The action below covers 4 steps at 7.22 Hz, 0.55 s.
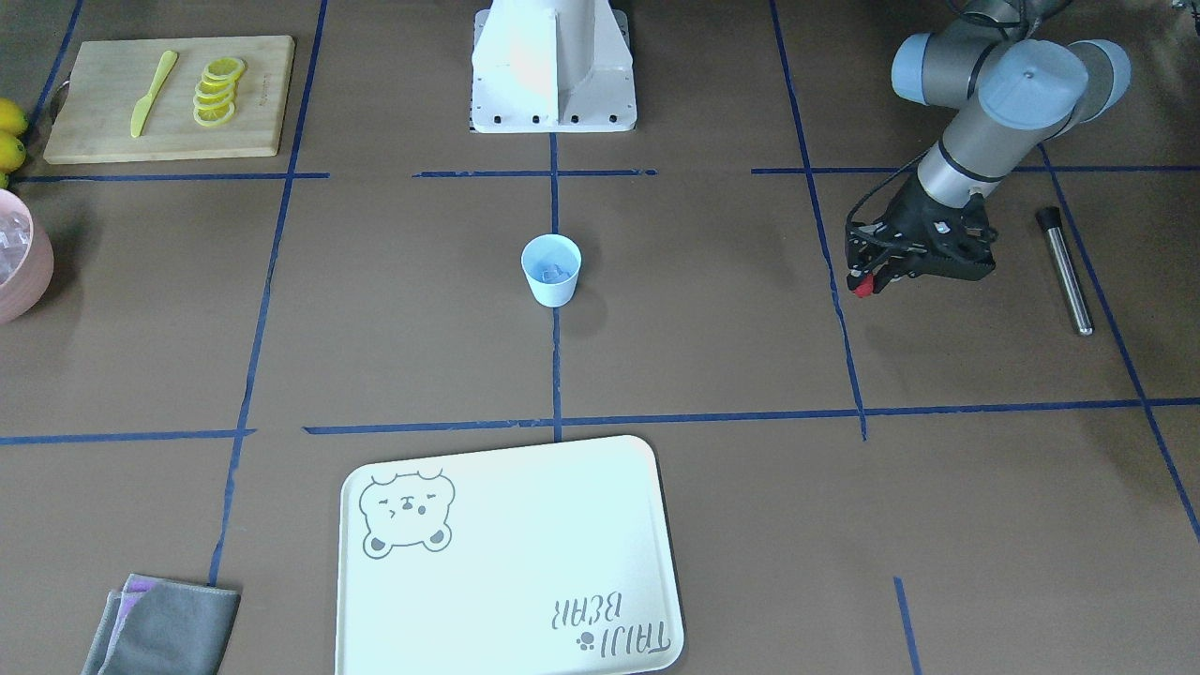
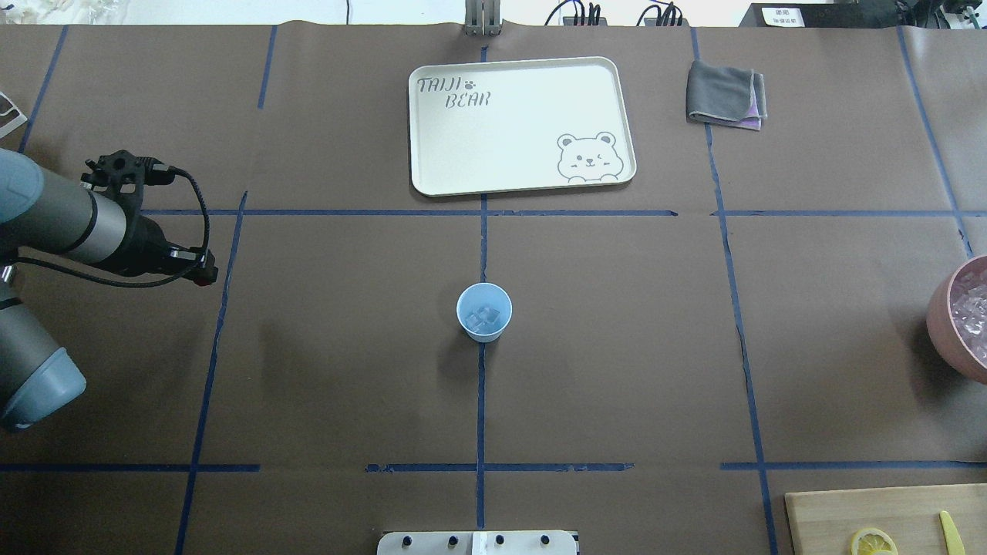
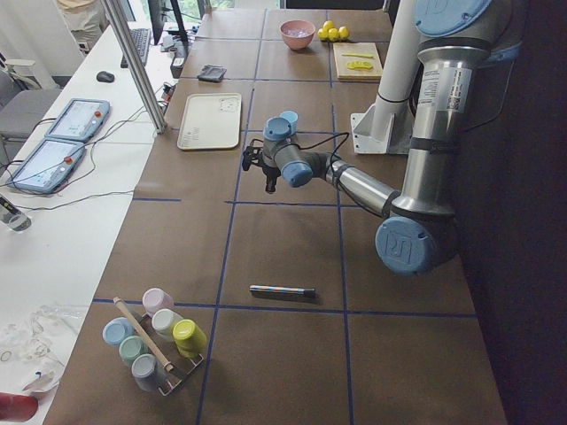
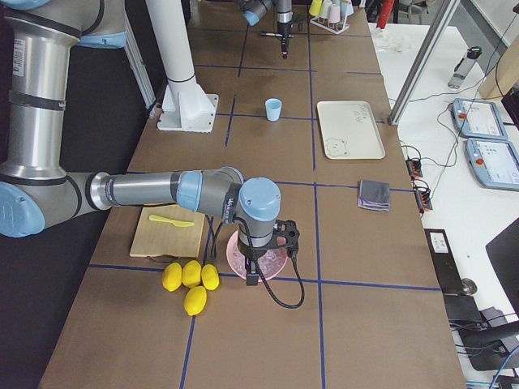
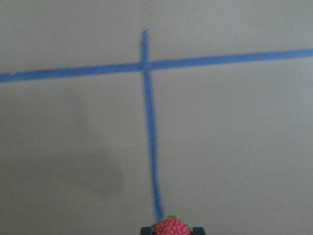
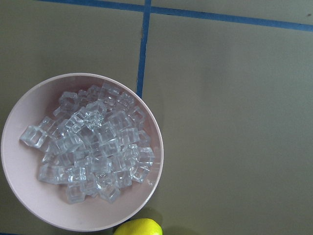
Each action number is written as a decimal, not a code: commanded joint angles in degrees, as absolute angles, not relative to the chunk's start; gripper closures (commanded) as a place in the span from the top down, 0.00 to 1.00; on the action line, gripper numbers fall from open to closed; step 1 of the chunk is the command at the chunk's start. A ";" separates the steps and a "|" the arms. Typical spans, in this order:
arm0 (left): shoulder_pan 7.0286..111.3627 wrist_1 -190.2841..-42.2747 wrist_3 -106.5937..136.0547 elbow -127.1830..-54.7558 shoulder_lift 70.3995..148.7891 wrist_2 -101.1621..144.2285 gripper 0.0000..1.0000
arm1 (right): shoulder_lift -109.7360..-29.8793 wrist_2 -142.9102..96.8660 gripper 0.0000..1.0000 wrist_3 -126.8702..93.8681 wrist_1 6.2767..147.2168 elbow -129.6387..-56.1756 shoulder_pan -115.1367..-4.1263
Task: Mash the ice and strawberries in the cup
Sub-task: 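Carry the strawberry with the left gripper over the blue cup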
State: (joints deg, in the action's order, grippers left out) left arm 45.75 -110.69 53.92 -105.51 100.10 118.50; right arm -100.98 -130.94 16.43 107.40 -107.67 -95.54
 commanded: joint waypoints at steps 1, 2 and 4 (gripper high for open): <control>45.18 -94.29 54.32 -105.73 112.79 118.48 0.02 | -100.99 -130.96 0.99 16.35 107.40 -107.93 -95.54; 43.61 -88.04 54.49 -105.65 117.46 118.48 0.03 | -100.99 -130.96 0.99 16.35 107.40 -108.02 -95.54; 38.00 -85.43 63.50 -103.99 125.29 117.26 0.05 | -100.99 -130.96 0.99 16.35 107.40 -108.37 -95.54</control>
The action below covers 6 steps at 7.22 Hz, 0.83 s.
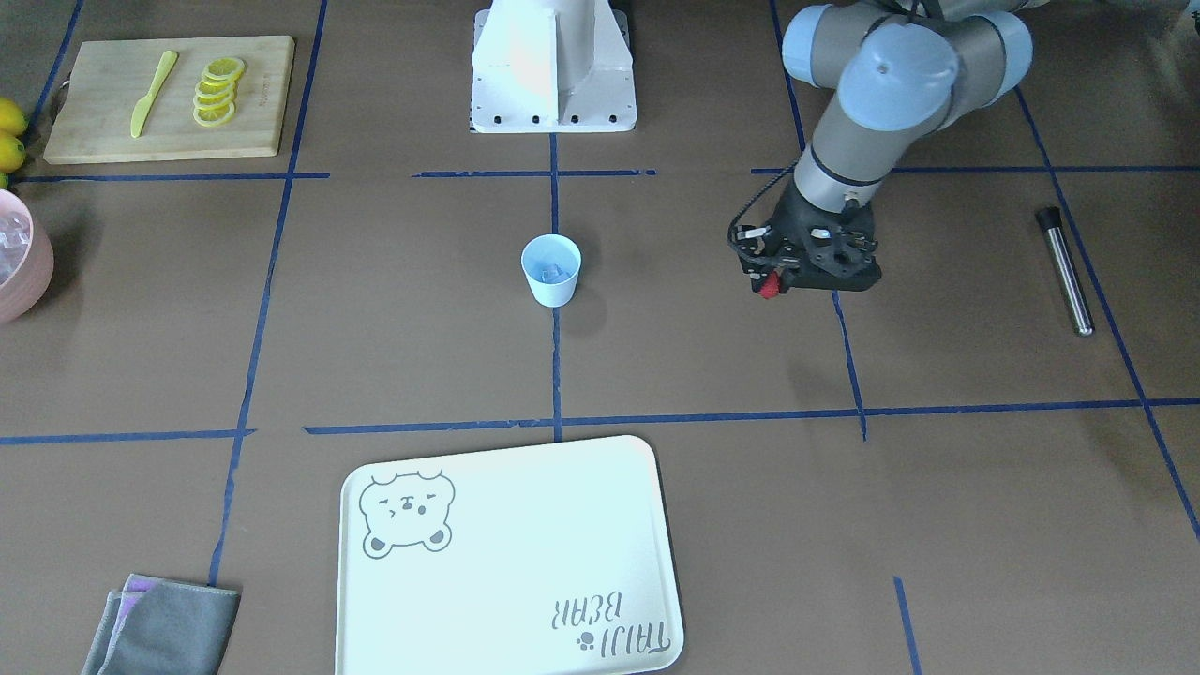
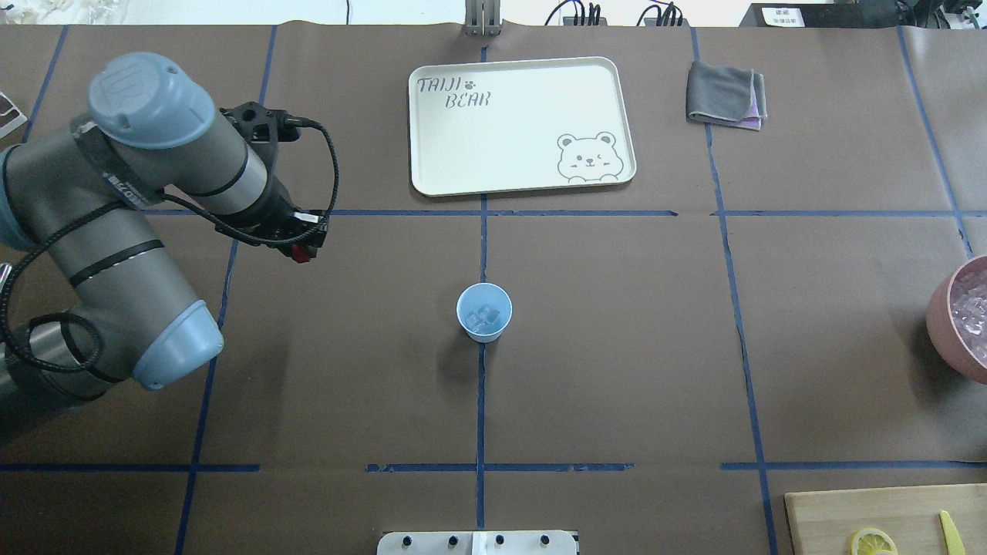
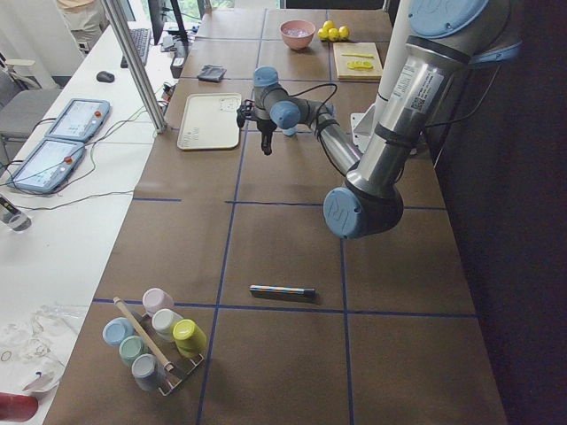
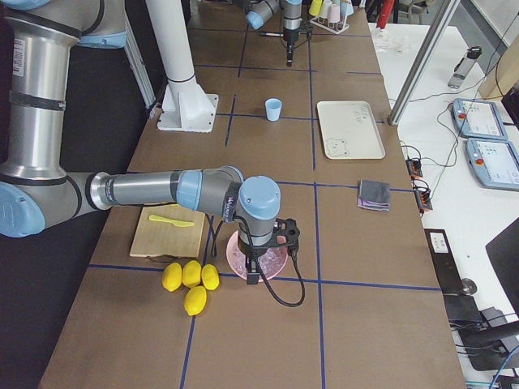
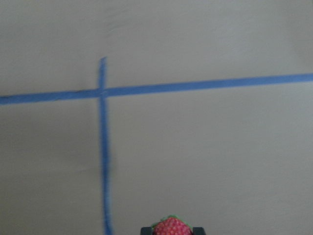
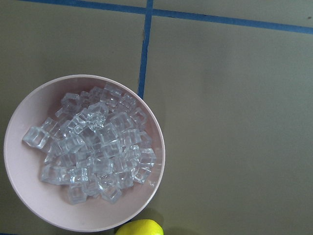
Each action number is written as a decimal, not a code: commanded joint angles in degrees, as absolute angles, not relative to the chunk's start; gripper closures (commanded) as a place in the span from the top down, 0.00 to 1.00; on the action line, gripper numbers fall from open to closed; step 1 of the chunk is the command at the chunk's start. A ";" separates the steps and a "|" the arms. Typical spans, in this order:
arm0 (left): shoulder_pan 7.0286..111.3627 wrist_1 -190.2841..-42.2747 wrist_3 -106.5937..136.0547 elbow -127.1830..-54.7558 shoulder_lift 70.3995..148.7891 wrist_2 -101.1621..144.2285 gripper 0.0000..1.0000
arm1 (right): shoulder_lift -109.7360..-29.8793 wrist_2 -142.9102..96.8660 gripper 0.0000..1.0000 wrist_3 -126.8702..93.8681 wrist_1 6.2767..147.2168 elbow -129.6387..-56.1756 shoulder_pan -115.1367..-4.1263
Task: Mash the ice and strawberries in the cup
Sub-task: 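Carry the strawberry with the left gripper over the blue cup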
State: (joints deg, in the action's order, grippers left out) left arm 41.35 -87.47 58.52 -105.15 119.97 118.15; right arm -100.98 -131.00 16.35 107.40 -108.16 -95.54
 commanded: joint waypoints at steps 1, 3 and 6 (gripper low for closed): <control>34.66 -85.43 68.33 -101.36 129.42 114.03 0.05 | -100.99 -130.96 0.99 16.35 107.40 -108.37 -95.54; 31.13 -85.34 73.28 -95.65 135.94 110.93 0.05 | -101.16 -130.96 0.99 16.43 107.40 -108.28 -95.54; 28.83 -85.43 75.94 -95.54 137.72 110.65 0.13 | -101.34 -130.96 0.99 16.52 107.40 -108.19 -95.54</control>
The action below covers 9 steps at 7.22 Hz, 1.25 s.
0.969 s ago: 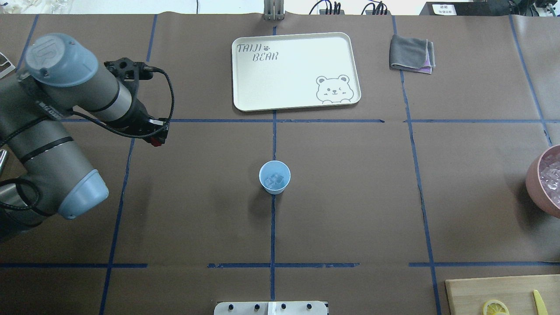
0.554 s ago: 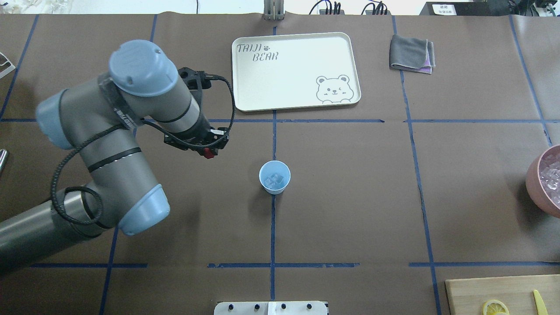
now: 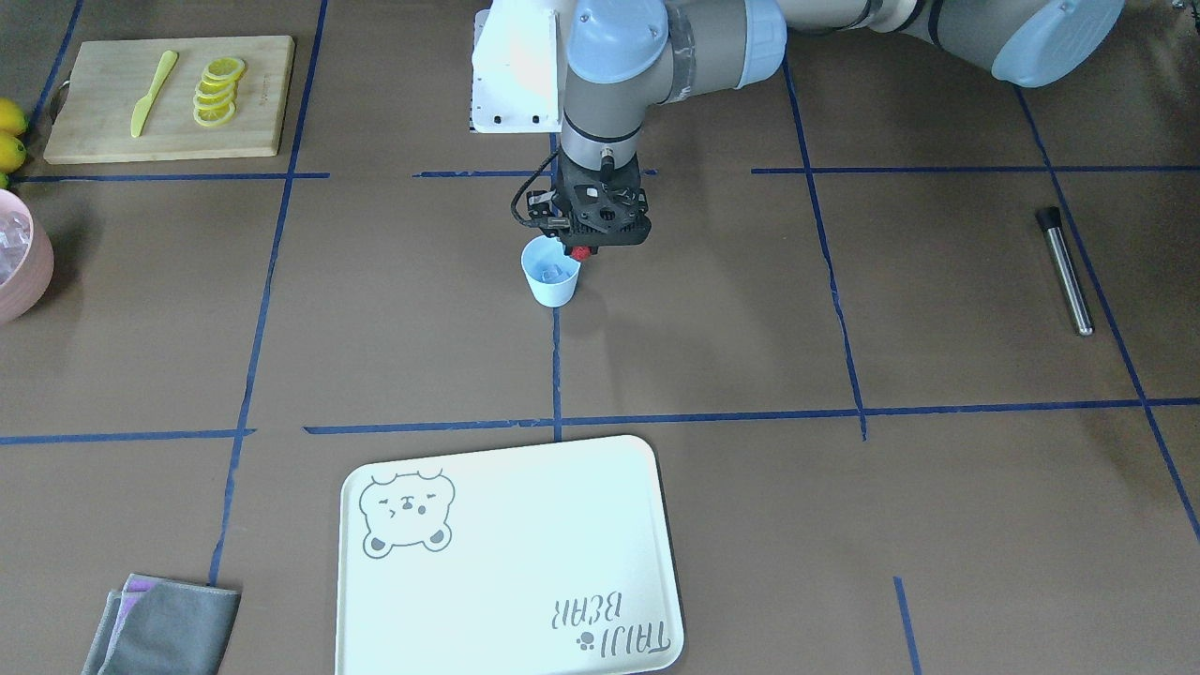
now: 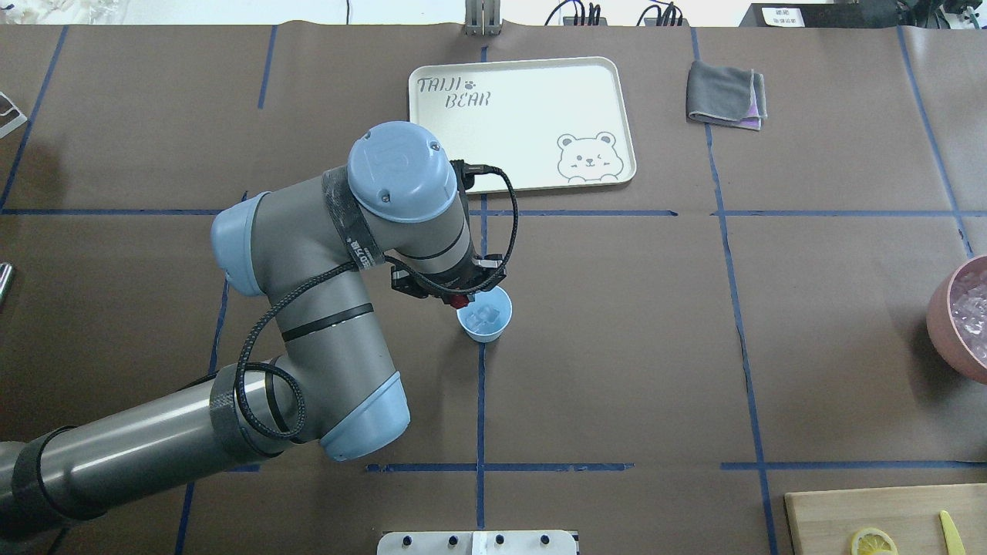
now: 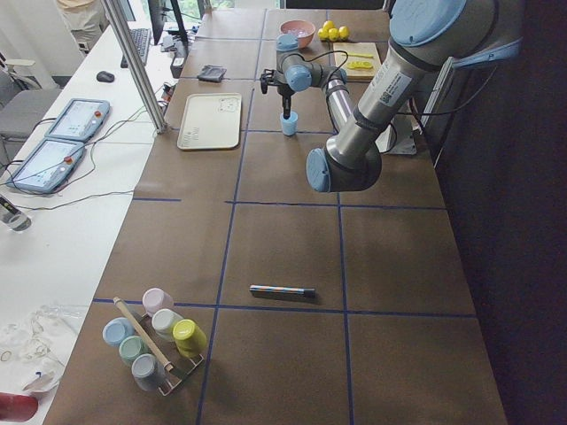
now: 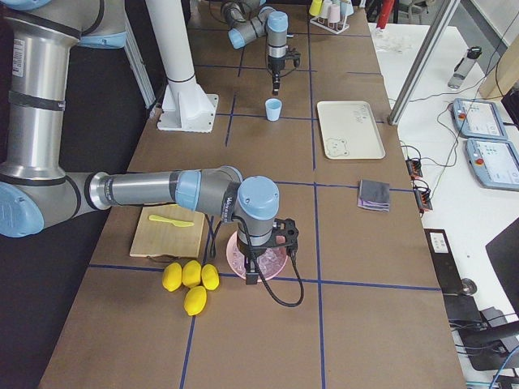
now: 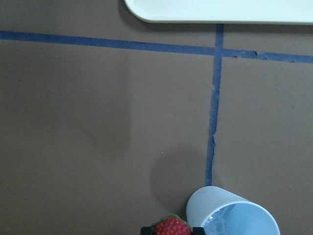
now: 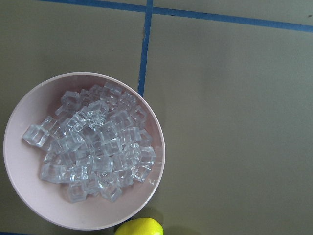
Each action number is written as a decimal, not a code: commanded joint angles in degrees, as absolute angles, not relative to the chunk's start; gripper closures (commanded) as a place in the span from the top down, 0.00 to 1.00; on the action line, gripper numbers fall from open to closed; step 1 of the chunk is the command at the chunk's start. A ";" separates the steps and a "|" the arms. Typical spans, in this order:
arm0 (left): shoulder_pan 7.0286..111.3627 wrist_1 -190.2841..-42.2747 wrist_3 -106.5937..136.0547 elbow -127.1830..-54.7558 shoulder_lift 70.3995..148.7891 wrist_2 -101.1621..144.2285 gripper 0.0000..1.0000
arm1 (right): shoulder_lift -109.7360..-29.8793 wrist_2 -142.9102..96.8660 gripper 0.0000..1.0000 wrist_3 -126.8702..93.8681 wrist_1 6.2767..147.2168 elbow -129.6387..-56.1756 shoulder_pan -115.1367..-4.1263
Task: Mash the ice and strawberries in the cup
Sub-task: 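Carry the strawberry with the left gripper over the blue cup, then open the left gripper to drop the strawberry into the cup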
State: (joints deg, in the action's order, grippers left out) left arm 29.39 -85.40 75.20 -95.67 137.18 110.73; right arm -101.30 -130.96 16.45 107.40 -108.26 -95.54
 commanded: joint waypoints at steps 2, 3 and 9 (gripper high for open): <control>28.83 -85.43 78.47 -91.09 141.39 110.57 0.18 | -101.51 -130.96 0.99 16.61 107.40 -108.19 -95.54; 28.83 -85.43 79.01 -90.18 142.20 110.65 0.24 | -101.51 -130.96 0.99 16.61 107.40 -108.19 -95.54; 28.92 -85.26 78.49 -91.23 141.33 110.65 1.00 | -101.51 -130.87 0.99 16.70 107.40 -108.11 -95.54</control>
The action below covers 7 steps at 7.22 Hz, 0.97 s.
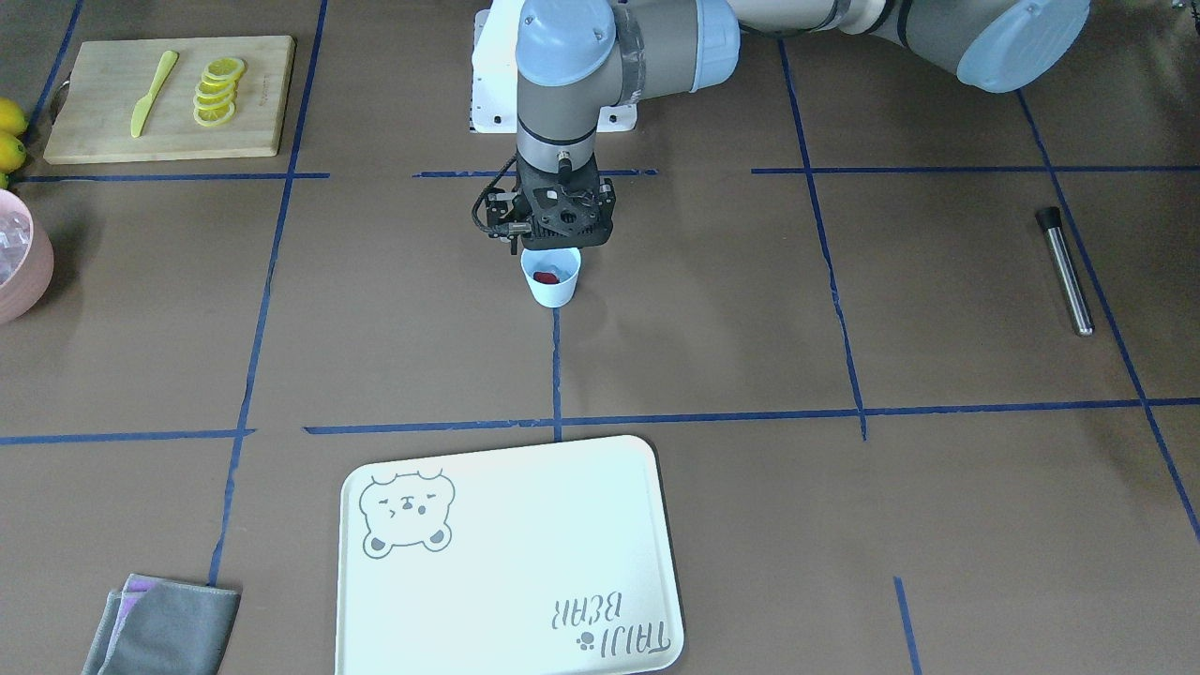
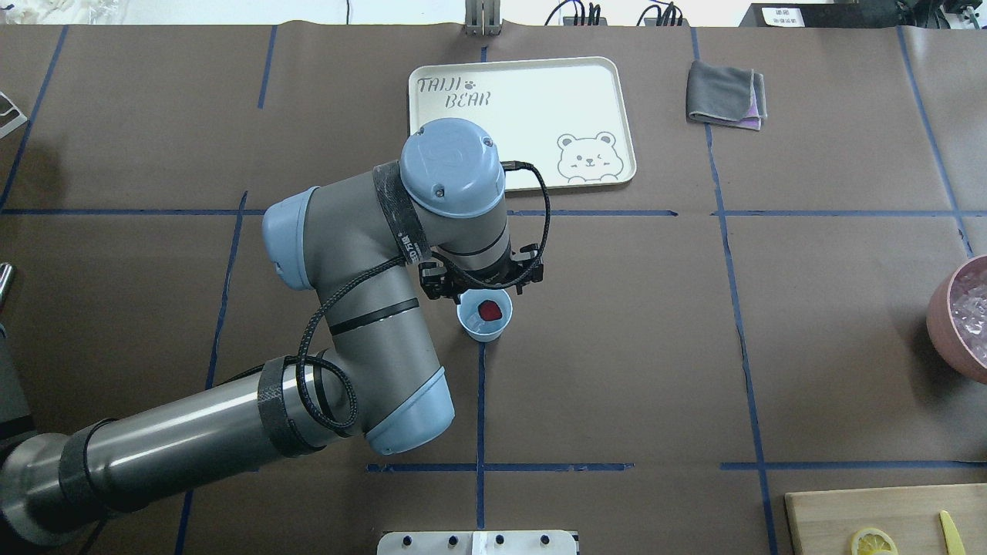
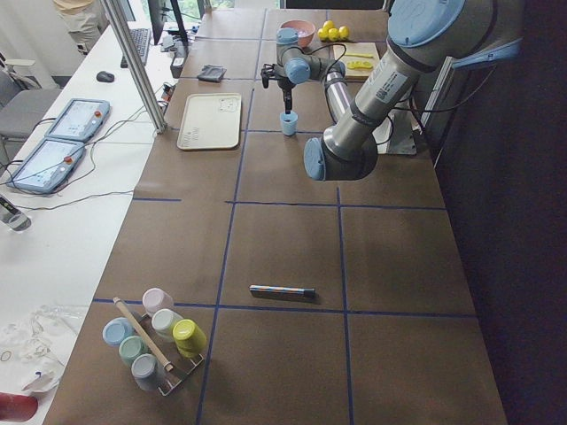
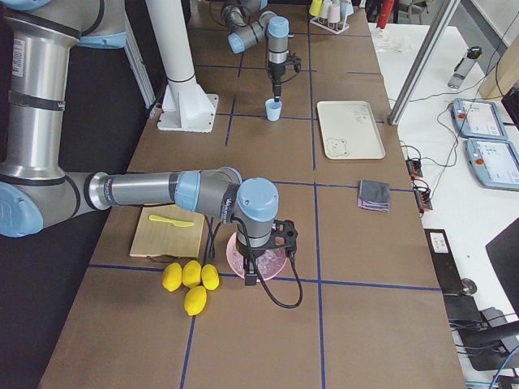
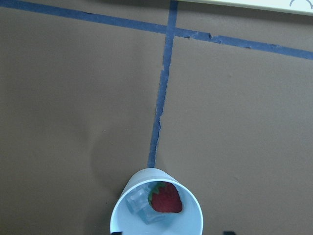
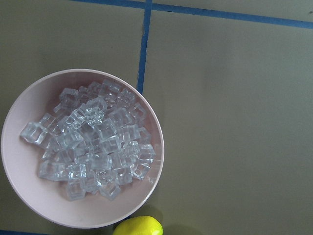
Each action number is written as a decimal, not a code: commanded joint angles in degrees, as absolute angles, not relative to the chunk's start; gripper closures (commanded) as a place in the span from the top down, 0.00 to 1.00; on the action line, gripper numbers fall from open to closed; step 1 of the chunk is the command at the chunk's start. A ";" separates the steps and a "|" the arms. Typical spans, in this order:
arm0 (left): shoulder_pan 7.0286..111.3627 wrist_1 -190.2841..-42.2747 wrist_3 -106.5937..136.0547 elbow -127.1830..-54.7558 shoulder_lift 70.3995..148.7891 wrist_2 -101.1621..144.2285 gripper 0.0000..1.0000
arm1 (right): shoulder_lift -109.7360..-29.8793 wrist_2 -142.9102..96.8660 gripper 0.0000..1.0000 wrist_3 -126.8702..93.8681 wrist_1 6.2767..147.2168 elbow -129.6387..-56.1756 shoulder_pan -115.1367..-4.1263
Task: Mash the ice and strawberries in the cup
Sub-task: 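Open the left gripper to drop the strawberry into the cup, then move the left gripper back toward the steel muddler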
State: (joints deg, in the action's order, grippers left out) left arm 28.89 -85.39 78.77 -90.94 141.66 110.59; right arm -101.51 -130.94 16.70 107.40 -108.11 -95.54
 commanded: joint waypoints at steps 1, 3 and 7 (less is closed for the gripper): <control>29.09 -84.30 77.09 -94.28 138.02 110.74 1.00 | -101.51 -130.96 0.99 16.70 107.40 -108.11 -95.54; 33.36 -77.99 64.06 -107.78 125.74 111.00 1.00 | -101.51 -130.87 0.99 16.79 107.40 -107.93 -95.54; 55.66 -78.84 27.17 -114.70 101.73 121.88 1.00 | -101.95 -130.87 0.99 16.79 107.40 -108.10 -95.54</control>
State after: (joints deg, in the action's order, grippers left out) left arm 48.21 -78.69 39.23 -114.61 107.83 117.82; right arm -101.84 -130.87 16.79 107.40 -108.01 -95.54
